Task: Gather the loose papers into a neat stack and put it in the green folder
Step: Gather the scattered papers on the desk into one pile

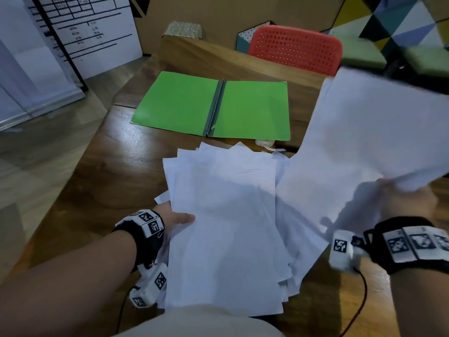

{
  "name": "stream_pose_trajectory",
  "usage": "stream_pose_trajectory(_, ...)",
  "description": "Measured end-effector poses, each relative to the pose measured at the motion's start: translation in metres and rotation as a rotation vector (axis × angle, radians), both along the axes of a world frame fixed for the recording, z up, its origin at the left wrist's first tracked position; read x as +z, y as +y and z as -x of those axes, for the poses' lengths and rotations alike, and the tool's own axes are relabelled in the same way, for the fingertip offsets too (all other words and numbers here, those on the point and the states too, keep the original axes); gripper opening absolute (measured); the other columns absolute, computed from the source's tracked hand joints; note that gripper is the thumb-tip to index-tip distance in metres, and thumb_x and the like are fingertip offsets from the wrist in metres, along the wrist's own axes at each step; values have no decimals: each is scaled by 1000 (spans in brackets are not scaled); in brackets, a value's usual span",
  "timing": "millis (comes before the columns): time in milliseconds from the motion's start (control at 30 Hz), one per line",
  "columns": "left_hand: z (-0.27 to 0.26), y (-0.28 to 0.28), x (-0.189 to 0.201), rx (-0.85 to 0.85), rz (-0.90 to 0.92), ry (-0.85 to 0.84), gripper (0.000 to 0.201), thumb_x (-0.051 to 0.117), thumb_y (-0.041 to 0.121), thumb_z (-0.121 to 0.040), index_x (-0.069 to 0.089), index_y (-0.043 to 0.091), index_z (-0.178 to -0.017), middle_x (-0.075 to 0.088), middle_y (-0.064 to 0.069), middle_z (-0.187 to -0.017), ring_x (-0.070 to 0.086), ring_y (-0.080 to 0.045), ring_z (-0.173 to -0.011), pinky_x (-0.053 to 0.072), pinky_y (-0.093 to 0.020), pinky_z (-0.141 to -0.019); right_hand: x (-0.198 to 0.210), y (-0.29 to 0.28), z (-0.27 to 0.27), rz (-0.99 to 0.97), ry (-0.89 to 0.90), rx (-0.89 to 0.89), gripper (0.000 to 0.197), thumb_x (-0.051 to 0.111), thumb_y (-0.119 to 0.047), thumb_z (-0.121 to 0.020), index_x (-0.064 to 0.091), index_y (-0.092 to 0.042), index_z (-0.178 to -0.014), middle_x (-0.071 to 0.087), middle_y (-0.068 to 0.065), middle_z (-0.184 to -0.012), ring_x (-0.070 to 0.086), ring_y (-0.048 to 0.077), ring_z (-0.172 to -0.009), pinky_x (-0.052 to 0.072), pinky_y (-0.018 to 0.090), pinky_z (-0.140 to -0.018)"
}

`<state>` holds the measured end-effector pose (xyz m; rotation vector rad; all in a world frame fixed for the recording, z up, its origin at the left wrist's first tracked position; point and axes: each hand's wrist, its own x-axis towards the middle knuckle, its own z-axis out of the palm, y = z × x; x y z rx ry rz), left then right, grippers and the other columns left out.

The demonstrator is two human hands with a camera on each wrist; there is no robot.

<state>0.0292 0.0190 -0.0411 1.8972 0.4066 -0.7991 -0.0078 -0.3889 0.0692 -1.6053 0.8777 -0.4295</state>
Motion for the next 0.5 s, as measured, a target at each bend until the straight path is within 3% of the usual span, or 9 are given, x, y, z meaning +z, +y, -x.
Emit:
stream_pose_trajectory(33, 0, 0, 0, -6, -1, 6, 40, 74, 16, -75, 60, 11, -112, 64, -8, -112, 59, -26, -102, 45, -39, -97, 13, 4, 0, 34, -27, 7, 21, 71, -20, -73, 51, -26, -75, 66, -17, -53, 61, -8, -54, 47, 10, -50)
stream_pose_trajectory(67, 0, -1, 1, -13, -8, 4, 41, 74, 17, -75, 60, 12, -113, 64, -7, -112, 59, -26, -101, 45, -38, -96, 20, 12, -2, 73, -6, -10, 20, 69, -23, -73, 49, -26, -75, 59, -31, -46, 60, -11, -50, 47, 10, -48)
stream_pose_trajectory(100, 0, -1, 1, -13, -14, 0, 39, 75, 17, -74, 60, 13, -111, 63, -6, -109, 59, -25, -99, 45, -37, -94, 27, 21, -4, 137, 23, -16, 14, 67, -24, -74, 53, -24, -78, 59, -31, -47, 62, -8, -56, 47, 11, -48)
stream_pose_trajectory(133, 0, -1, 2, -3, -18, -1, 37, 76, 19, -72, 61, 16, -106, 63, -5, -106, 59, -25, -97, 46, -36, -92, 28, 29, -6, 192, 45, -24, 13, 66, -23, -76, 59, -20, -86, 67, -23, -57, 66, 1, -71, 46, 12, -51)
stream_pose_trajectory(200, 2, 0, 3, 13, -33, -8, 37, 79, 28, -62, 62, 23, -95, 66, -3, -104, 63, -25, -97, 49, -37, -93, 23, 52, -9, 251, 77, -4, 26, 64, -16, -82, 63, -5, -106, 72, 6, -98, 65, 24, -98, 46, 18, -61)
stream_pose_trajectory(267, 4, 1, 3, -1, -23, -20, 36, 79, 30, -62, 61, 26, -94, 68, -5, -107, 63, -25, -96, 50, -40, -94, 10, 66, -10, 210, 138, 63, 34, 64, -15, -83, 61, 4, -111, 65, 23, -111, 63, 35, -103, 43, 27, -72)
stream_pose_trajectory(400, 3, -1, 4, 13, -32, -38, 38, 67, 34, -81, 60, 17, -114, 63, -11, -121, 60, -27, -101, 45, -34, -92, -26, 91, -5, 221, 359, 335, 19, 63, -6, -81, 62, -2, -100, 65, 20, -102, 55, 22, -83, 40, 29, -72)
stream_pose_trajectory(500, 1, -4, 5, 43, -100, -37, 55, 54, 51, -84, 55, 13, -124, 59, -11, -126, 55, -29, -113, 40, -35, -102, -52, 113, 2, 246, 511, 528, 45, 62, -7, -82, 49, -4, -125, 60, 17, -119, 53, 24, -91, 41, 30, -79)
